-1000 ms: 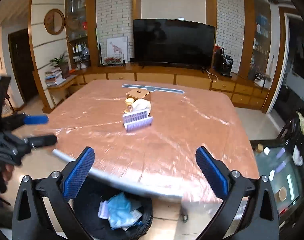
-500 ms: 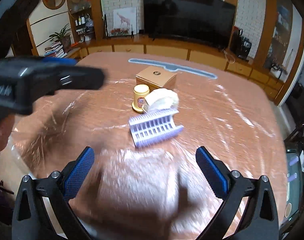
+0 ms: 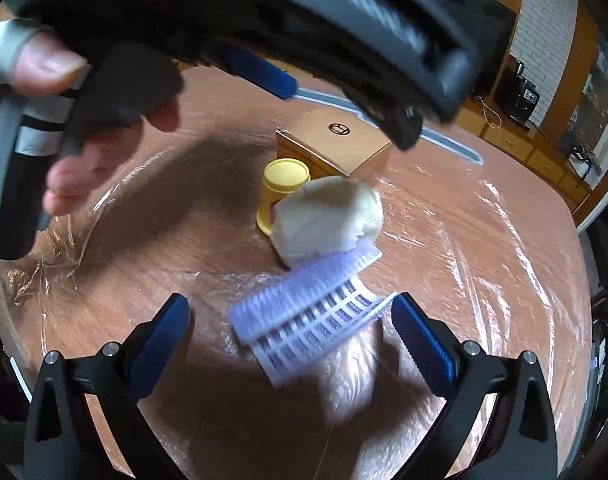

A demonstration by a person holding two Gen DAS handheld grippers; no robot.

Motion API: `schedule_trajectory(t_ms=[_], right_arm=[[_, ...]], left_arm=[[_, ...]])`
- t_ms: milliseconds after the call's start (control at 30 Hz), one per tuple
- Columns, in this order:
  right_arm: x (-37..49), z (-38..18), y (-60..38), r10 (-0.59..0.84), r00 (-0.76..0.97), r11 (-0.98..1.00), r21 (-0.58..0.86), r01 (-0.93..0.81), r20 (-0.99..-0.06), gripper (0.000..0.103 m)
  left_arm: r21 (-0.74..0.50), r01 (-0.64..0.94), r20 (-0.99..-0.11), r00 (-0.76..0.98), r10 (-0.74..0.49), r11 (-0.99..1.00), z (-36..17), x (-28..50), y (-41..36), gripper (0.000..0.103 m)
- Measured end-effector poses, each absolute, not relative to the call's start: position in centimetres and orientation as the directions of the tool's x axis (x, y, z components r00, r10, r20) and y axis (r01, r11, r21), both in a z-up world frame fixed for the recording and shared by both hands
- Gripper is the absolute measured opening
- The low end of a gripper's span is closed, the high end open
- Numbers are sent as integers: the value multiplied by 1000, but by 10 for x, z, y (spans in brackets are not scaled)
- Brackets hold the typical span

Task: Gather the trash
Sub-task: 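Grasp the brown cardboard box with the left tool while the right tool grasps the purple roller, then lift and carry the cardboard box and purple roller with both tools over the bin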

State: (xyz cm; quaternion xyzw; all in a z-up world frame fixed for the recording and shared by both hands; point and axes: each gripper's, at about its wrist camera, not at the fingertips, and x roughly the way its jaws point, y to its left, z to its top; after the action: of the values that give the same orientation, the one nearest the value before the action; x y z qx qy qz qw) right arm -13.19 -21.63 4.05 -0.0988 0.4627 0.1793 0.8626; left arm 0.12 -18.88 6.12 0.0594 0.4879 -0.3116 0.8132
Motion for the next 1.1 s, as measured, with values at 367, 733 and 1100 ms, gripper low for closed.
schedule_trajectory(t_ms=[367,733,1100], right_arm=[[-109,36,-224,280,404,931,145,-334,-871,94],[-109,42,-244,300,415,949,226,-218,-859,61],[-142,53,-254,315,413,942,228,-247,-855,50]], left_arm=[[-247,558,-848,271,-456,792,40,18,-180,64],[-217,552,-838,317,-443,805,47,14,-167,62],[-221,525,-823,352,-446,822,56,3,-147,60]])
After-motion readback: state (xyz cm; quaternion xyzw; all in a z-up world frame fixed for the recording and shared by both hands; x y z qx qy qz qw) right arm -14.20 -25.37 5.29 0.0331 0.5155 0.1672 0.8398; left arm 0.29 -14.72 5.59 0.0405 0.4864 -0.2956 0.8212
